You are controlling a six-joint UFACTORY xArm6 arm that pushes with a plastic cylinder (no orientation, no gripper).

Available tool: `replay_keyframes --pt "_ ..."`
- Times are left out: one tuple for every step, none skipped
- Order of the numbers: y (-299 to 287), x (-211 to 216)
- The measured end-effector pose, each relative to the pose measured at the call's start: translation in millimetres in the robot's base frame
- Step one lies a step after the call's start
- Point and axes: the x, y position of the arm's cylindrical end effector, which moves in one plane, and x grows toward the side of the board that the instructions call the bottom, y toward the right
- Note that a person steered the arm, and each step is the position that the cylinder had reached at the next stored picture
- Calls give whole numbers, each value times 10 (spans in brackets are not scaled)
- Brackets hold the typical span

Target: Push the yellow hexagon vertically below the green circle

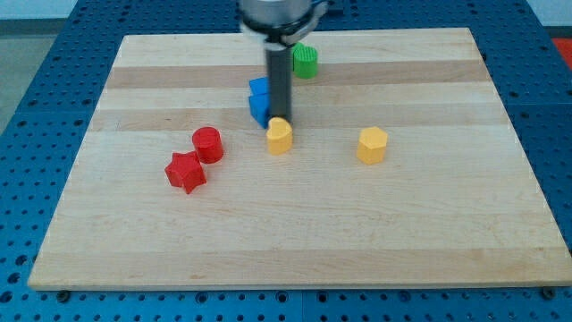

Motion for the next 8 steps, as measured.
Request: replay_keyframes --pt "-59 -29" --pt "555 -219" --pt "1457 -176" --pt "1830 370" --pt "1646 669" --pt "1224 507" --pt "746 326" --pt "827 336"
